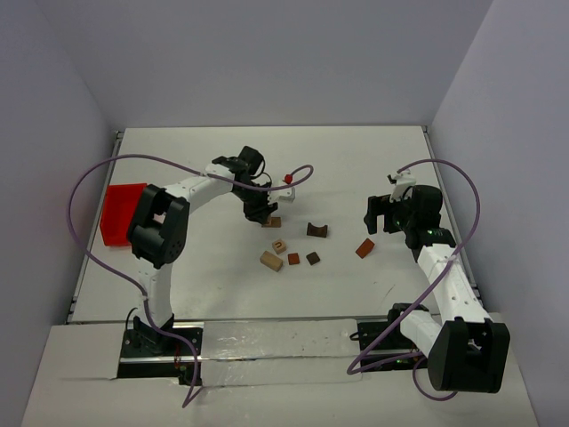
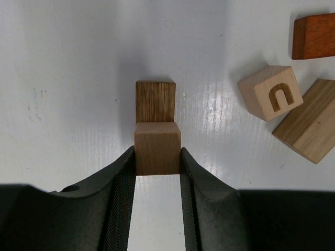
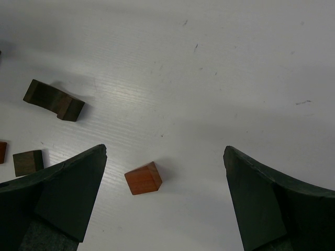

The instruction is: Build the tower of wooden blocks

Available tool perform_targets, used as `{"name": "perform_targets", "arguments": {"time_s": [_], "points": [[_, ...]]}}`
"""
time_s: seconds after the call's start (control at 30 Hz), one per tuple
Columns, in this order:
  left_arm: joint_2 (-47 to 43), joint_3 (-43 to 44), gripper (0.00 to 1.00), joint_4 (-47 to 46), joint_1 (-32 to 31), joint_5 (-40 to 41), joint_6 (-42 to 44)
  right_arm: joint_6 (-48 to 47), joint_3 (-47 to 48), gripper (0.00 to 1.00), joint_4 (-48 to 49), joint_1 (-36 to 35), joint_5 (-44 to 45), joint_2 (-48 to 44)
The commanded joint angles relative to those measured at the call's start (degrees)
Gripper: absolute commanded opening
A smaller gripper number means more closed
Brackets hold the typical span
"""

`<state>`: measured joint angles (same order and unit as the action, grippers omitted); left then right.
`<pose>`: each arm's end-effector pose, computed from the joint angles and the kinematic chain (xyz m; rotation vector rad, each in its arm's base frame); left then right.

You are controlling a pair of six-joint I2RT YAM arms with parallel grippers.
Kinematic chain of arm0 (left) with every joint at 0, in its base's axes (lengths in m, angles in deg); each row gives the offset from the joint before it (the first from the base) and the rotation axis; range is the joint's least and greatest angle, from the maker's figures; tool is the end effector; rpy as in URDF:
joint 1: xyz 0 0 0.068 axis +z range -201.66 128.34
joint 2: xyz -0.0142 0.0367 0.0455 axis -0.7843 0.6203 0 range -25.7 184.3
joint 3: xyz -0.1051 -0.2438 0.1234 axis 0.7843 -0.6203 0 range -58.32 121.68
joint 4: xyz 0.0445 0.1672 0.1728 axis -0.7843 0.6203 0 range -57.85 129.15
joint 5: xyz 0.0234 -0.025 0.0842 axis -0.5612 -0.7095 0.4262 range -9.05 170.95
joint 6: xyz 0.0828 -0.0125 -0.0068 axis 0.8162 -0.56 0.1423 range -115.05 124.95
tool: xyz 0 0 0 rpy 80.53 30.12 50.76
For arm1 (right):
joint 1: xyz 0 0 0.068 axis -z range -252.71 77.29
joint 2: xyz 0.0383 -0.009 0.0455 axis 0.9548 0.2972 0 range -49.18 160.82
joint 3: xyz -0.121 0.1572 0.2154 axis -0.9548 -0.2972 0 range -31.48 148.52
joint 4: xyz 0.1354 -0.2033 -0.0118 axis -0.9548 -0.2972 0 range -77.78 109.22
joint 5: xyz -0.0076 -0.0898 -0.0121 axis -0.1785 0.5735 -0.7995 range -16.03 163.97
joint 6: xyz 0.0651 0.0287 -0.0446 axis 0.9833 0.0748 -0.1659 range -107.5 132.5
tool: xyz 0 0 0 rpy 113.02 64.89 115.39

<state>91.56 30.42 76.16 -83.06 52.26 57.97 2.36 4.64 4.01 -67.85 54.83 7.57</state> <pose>0.3400 -0.2489 0.1787 1.8859 1.9220 -0.5984 0.2150 0.0059 0.2437 -0.2850 2.1461 0.2165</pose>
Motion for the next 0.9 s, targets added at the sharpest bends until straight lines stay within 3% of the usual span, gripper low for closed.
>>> {"name": "perform_targets", "arguments": {"time_s": [0.0,0.7,0.87], "points": [[0.7,2.8,0.34,0.6,-0.4,-0.9,1.0,-0.2,2.6,1.0,0.5,-0.1,-0.1,0.2],[1.1,2.0,0.49,-0.5,-0.5,-0.5,0.9,-0.2,2.7,1.0,0.5,-0.1,-0.2,0.4],[1.1,1.6,0.58,-0.7,-0.5,-0.6,1.0,-0.1,2.8,1.0,0.5,-0.1,-0.2,0.5]]}}
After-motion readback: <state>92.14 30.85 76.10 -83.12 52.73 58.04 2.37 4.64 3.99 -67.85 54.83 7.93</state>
